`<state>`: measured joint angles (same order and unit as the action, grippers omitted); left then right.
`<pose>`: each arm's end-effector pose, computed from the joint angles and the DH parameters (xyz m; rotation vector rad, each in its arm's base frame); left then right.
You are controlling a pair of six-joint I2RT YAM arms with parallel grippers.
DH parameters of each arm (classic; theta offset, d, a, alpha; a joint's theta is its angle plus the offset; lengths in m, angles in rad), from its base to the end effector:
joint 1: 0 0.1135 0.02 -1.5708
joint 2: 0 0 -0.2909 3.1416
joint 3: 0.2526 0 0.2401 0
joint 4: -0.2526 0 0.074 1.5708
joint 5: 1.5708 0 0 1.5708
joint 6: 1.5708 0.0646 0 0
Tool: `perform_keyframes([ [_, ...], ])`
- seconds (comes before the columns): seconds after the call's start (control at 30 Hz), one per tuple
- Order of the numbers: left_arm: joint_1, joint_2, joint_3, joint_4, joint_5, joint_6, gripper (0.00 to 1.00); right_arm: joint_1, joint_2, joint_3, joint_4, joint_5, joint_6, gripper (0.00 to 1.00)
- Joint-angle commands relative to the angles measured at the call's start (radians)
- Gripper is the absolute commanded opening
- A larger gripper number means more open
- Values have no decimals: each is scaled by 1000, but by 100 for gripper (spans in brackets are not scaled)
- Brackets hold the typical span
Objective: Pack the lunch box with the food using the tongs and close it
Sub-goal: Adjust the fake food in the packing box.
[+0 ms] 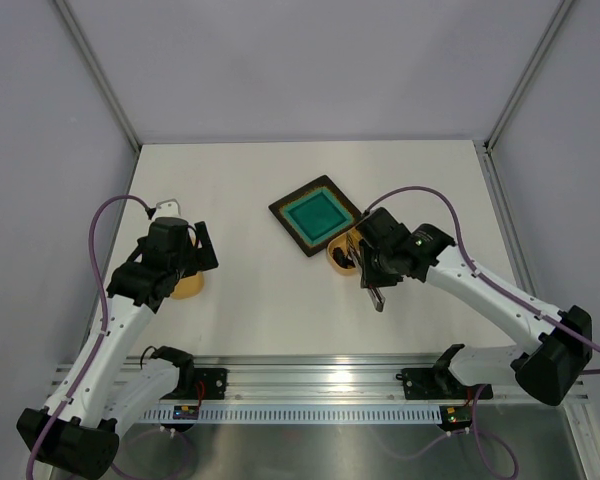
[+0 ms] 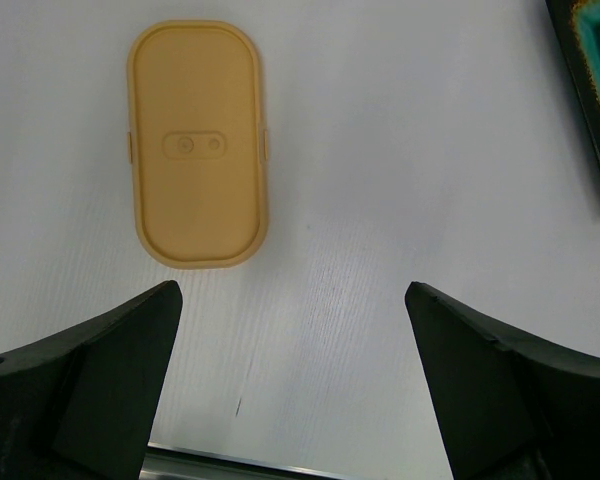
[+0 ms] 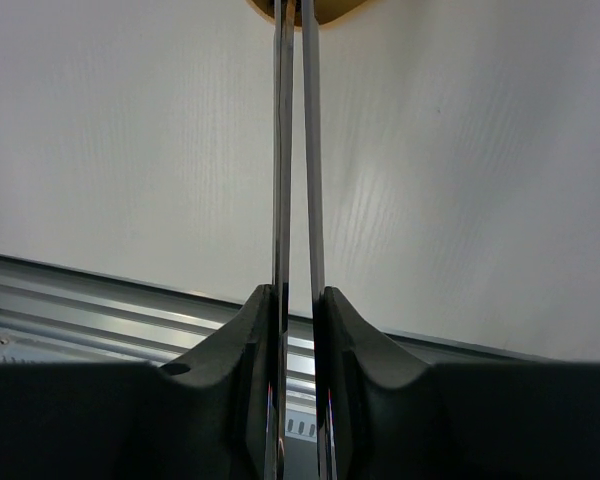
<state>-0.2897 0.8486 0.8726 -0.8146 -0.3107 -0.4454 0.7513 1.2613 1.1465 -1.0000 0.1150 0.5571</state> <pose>0.1532 -0.0251 0.3010 -0.3278 2.2908 -0.0037 0.1732 0.1516 0.2995 -0.2258 2.6903 0.2579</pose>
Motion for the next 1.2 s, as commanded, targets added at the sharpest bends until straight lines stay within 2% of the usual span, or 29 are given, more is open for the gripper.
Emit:
perform_keyframes([
  [0.0, 0, -8, -15, 34, -5, -6, 99, 10, 26, -22, -11, 23, 21, 5],
  [0.27, 0, -17, -21, 35, -4, -4, 99, 10, 59, -44, -44, 38, 37, 6],
  [0.63, -2, -17, -18, 34, -4, -4, 99, 25, -17, 59, -9, 38, 20, 5],
  [0.87, 0, -17, -27, 38, 2, -10, 99, 25, -40, 111, 6, 182, 46, 5],
  [1.0, 0, -17, -21, 37, 4, -10, 99, 23, 6, 159, 6, 294, 64, 6],
  [1.1, -2, -22, -14, 23, -5, -9, 99, 8, 24, 182, -12, 379, 69, 6],
  [1.17, 0, -34, -15, 19, -13, -3, 99, -47, 17, 168, -5, 420, 64, 6],
])
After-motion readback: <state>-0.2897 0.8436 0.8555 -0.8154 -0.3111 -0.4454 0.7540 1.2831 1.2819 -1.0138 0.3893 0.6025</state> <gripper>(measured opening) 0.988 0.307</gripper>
